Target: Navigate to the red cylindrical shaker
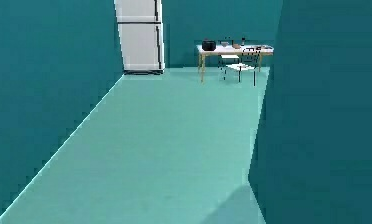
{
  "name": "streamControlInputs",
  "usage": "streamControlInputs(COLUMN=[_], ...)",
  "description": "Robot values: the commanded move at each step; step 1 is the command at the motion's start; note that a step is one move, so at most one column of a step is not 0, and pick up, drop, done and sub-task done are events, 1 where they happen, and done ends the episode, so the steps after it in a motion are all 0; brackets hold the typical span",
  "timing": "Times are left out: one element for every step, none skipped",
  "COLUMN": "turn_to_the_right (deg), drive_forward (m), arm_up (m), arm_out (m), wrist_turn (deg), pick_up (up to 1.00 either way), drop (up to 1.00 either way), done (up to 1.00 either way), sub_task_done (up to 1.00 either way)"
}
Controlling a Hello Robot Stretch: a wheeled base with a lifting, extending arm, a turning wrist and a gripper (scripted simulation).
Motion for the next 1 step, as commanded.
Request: streamControlInputs(turn_to_the_right=[0.0], drive_forward=[1.00], arm_up=[0.00], arm_out=[0.00], wrist_turn=[0.0], pick_up=[0.00], drop=[0.00], done=[0.00], sub_task_done=[0.00])
